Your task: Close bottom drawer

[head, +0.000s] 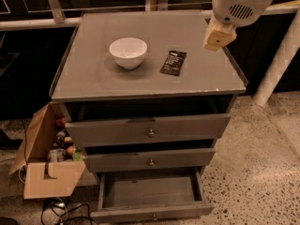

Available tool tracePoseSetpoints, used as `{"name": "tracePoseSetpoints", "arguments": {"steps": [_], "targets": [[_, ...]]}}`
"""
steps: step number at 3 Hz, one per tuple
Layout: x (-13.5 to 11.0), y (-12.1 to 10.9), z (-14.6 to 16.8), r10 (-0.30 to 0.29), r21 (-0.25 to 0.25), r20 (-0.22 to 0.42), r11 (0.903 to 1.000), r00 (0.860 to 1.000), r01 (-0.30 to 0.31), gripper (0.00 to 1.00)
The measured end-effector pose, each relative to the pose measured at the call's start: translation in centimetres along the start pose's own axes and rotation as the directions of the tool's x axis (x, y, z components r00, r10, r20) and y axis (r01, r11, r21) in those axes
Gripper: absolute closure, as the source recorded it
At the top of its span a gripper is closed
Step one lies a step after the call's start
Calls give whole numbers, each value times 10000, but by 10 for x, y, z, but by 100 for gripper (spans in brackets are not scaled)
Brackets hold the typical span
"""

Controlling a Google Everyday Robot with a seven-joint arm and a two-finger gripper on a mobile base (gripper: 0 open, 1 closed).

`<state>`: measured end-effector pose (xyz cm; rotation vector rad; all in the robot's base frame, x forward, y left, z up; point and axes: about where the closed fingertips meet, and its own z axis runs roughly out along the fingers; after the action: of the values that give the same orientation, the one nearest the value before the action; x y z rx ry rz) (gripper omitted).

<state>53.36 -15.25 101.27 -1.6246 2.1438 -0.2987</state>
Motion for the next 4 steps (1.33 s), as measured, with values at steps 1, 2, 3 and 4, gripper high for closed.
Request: {"name": "tracePoseSetpoints", "arguments": {"steps": [1, 2, 3, 4], "targets": [[0, 0, 0, 0, 0, 0, 10000, 10000, 0, 13], [0, 0, 0, 0, 1, 0, 10000, 10000, 0, 0], [0, 0, 0, 0, 1, 1, 10000, 10000, 0, 2], [0, 0, 0, 0, 2, 1, 10000, 10000, 0, 25]]}}
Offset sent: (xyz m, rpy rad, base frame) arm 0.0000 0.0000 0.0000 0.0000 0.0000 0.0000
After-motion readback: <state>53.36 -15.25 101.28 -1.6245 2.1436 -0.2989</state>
